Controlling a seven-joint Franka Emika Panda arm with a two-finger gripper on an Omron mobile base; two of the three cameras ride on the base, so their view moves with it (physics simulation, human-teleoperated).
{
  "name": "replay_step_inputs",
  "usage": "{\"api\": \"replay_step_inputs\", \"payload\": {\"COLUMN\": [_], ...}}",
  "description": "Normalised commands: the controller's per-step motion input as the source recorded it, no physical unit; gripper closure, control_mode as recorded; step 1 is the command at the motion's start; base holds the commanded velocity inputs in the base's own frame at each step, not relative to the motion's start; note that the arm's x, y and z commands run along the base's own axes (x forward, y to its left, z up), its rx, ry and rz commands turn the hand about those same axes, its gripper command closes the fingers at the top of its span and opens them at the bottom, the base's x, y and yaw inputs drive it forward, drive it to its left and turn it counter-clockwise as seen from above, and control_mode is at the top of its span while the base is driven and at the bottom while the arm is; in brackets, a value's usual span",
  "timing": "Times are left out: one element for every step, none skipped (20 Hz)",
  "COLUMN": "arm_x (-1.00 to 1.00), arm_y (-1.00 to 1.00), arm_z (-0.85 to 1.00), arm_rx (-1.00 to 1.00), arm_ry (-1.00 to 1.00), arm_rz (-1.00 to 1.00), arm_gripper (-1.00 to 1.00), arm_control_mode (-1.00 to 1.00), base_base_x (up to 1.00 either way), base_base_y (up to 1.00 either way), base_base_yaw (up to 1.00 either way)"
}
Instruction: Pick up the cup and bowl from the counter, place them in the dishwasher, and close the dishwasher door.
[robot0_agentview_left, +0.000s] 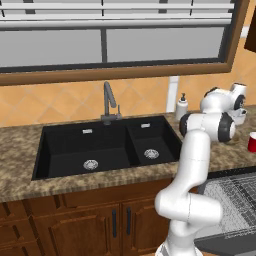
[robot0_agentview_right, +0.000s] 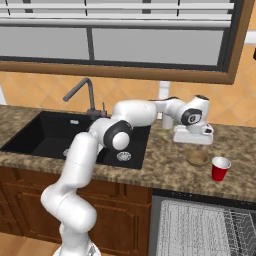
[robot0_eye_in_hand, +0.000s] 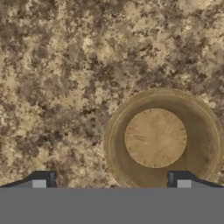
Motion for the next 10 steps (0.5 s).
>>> {"api": "replay_step_inputs", "payload": {"arm_x": [0.32,0.16,0.13,0.03,0.00,0.00,0.00,-0.01,0.00,0.00], "arm_y": [0.59,0.41,0.12,0.11,0.07,0.00,-0.11,-0.29,-0.29,-0.14], "arm_z": [-0.40,-0.31,-0.33,-0.30,-0.16,-0.17,-0.14,-0.24,-0.28,-0.41], "arm_rx": [-0.13,-0.16,-0.18,-0.20,-0.19,-0.15,-0.09,-0.05,-0.01,0.00], "arm_ry": [0.13,0.11,0.07,0.04,0.01,0.00,0.00,-0.02,-0.09,-0.15], "arm_rz": [0.01,0.00,0.00,0.00,0.00,0.00,0.00,0.00,0.00,0.00], "arm_gripper": [-1.00,-1.00,-1.00,-1.00,-1.00,-1.00,-1.00,-1.00,-1.00,-1.00], "arm_control_mode": [-1.00,-1.00,-1.00,-1.00,-1.00,-1.00,-1.00,-1.00,-1.00,-1.00], "base_base_x": [0.00,0.00,0.00,0.00,0.00,0.00,0.00,0.00,0.00,0.00], "base_base_y": [0.00,0.00,0.00,0.00,0.00,0.00,0.00,0.00,0.00,0.00], "base_base_yaw": [0.00,0.00,0.00,0.00,0.00,0.00,0.00,0.00,0.00,0.00]}}
